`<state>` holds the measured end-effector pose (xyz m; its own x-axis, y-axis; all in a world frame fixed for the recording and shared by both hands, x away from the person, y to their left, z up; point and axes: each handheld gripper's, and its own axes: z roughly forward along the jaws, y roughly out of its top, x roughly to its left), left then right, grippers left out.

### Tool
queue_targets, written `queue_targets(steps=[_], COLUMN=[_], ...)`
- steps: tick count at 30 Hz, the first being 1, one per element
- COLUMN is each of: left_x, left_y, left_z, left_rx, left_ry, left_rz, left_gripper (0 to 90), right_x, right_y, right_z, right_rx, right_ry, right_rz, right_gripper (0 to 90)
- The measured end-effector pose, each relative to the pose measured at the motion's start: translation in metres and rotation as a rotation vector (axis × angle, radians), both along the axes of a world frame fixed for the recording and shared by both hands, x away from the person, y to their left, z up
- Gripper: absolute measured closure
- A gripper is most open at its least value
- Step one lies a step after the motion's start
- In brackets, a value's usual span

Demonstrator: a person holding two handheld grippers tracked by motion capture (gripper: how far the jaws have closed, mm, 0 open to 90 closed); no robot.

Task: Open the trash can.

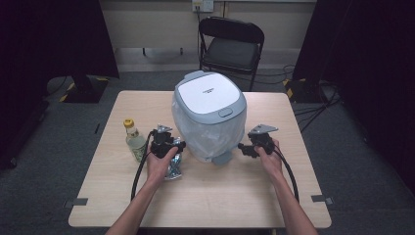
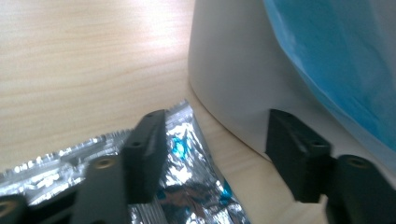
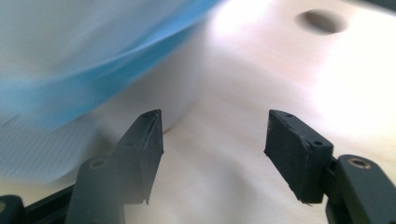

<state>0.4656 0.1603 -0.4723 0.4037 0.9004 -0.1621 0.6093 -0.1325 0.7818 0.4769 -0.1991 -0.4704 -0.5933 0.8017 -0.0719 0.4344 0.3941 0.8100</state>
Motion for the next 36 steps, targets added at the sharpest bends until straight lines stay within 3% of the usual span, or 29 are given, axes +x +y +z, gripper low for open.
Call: queue_targets(steps=[1, 2, 3, 5, 8, 9, 10, 12, 17, 18, 19, 22, 24, 25, 27, 32, 36], left_x=[0.003, 0.007, 0.007, 0.014, 0.020, 0.024, 0.029, 0.032, 0.042, 0.042, 0.042, 0.037, 0.036, 0.032, 0.030, 0.022, 0.018], left_y=[0.000, -0.001, -0.001, -0.004, -0.006, -0.005, -0.005, -0.005, -0.005, -0.006, -0.006, -0.008, -0.008, -0.011, -0.013, -0.017, -0.017], left_z=[0.000, 0.000, 0.000, 0.000, 0.000, 0.000, 0.002, 0.003, 0.005, 0.006, 0.006, 0.009, 0.010, 0.011, 0.011, 0.012, 0.014], left_rx=[0.009, -0.012, -0.012, -0.020, -0.019, -0.045, -0.042, -0.029, -0.052, -0.076, -0.076, -0.046, -0.071, -0.039, -0.031, -0.047, -0.066], left_ry=[-0.004, -0.013, -0.013, -0.018, -0.027, -0.032, -0.039, -0.049, -0.061, -0.046, -0.046, -0.077, -0.070, -0.088, -0.092, -0.091, -0.084], left_rz=[0.004, 0.018, 0.018, 0.014, 0.006, -0.001, -0.004, -0.006, -0.008, -0.030, -0.030, -0.070, -0.093, -0.105, -0.121, -0.170, -0.205], left_gripper=[44.9, 46.8, 47.9, 49.7, 50.0, 50.0, 49.5, 49.5, 50.3, 57.6, 63.3, 67.3, 72.5, 75.8, 78.1, 82.5, 82.3], right_x=[0.003, 0.010, 0.010, 0.020, 0.027, 0.031, 0.038, 0.041, 0.054, 0.055, 0.055, 0.052, 0.050, 0.046, 0.041, 0.027, 0.018], right_y=[-0.003, -0.007, -0.007, -0.009, -0.009, -0.008, -0.005, -0.004, 0.001, 0.005, 0.006, 0.007, 0.008, 0.009, 0.010, 0.007, 0.002], right_z=[0.002, 0.008, 0.008, 0.020, 0.025, 0.027, 0.029, 0.029, 0.029, 0.030, 0.030, 0.031, 0.031, 0.032, 0.033, 0.032, 0.033], right_rx=[0.007, 0.051, 0.051, 0.084, 0.095, 0.091, 0.113, 0.115, 0.166, 0.176, 0.172, 0.171, 0.174, 0.169, 0.169, 0.164, 0.155], right_ry=[-0.014, -0.023, -0.023, -0.067, -0.070, -0.079, -0.096, -0.091, -0.090, -0.088, -0.098, -0.104, -0.098, -0.096, -0.091, -0.101, -0.098], right_rz=[-0.029, -0.074, -0.074, -0.113, -0.130, -0.138, -0.157, -0.160, -0.171, -0.146, -0.138, -0.098, -0.086, -0.063, -0.049, -0.054, -0.044], right_gripper=[35.9, 31.7, 31.7, 31.4, 31.1, 30.8, 30.5, 29.7, 30.2, 42.4, 45.7, 58.4, 63.2, 70.2, 75.9, 81.6, 80.4])
